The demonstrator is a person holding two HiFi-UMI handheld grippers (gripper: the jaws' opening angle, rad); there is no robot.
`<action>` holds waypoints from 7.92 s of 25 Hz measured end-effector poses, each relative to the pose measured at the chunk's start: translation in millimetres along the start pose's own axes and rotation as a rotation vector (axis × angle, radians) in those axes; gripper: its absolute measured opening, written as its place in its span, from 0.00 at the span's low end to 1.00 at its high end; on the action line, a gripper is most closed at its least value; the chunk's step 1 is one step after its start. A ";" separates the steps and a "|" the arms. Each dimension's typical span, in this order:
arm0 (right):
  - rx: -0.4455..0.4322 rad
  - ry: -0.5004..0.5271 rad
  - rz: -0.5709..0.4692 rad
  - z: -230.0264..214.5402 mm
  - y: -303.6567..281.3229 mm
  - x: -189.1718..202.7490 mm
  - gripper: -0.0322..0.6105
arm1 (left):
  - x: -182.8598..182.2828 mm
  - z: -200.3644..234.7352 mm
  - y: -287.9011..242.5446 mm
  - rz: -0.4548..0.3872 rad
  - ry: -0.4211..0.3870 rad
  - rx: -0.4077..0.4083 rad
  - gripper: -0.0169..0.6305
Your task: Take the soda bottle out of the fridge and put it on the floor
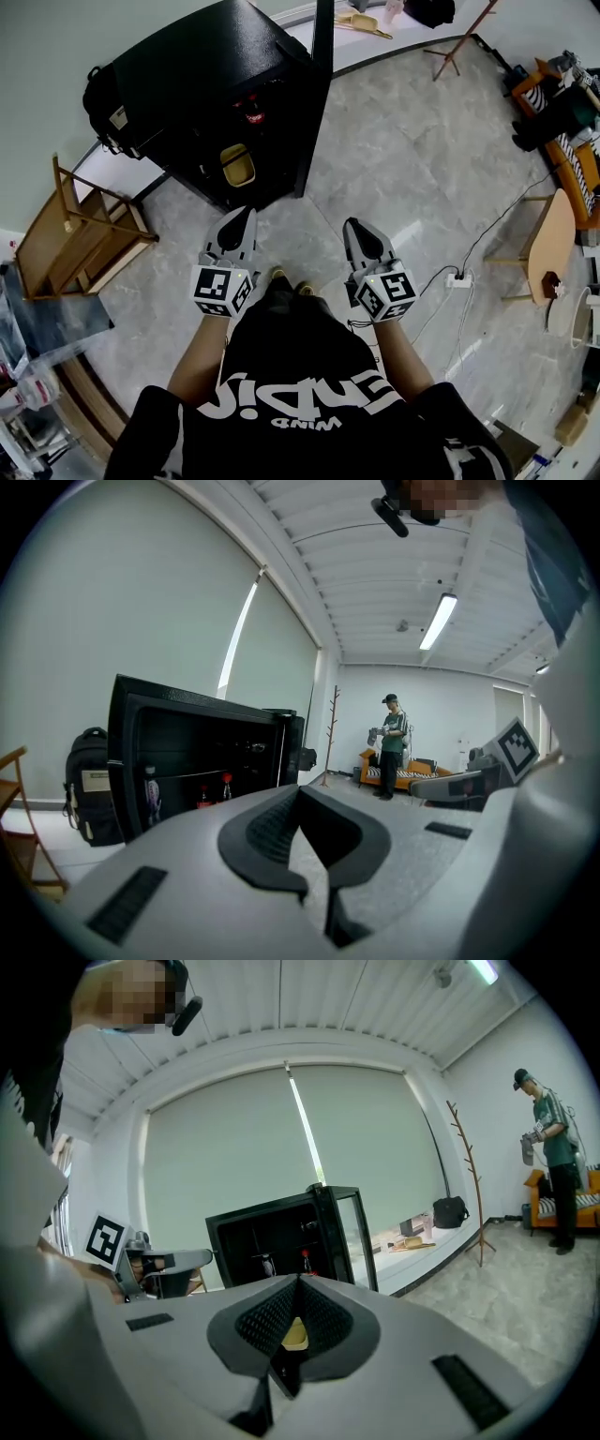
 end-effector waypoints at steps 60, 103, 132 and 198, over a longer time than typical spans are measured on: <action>-0.210 0.090 -0.117 15.4 -209.8 94.7 0.55 | 85.7 87.9 -54.6 -0.097 0.045 -0.079 0.04; -0.036 0.186 -0.010 -4.9 -498.8 128.3 0.54 | 113.5 171.8 -88.7 -0.012 0.095 -0.146 0.04; -0.140 0.222 -0.039 -27.6 -299.5 145.3 0.54 | 183.3 78.1 -81.6 -0.013 0.097 -0.040 0.04; 0.187 0.125 0.081 -184.7 -190.1 784.3 0.54 | 732.4 115.7 -265.0 0.263 -0.016 0.513 0.04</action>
Point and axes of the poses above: the fingertips, and each gripper's own axes: y backward along the fingers, z to its left, x out of its underside, the point moved 7 cm from there along y, backward along the fingers, and after that the axes turned 15 degrees about y, right-handed, at the moved point
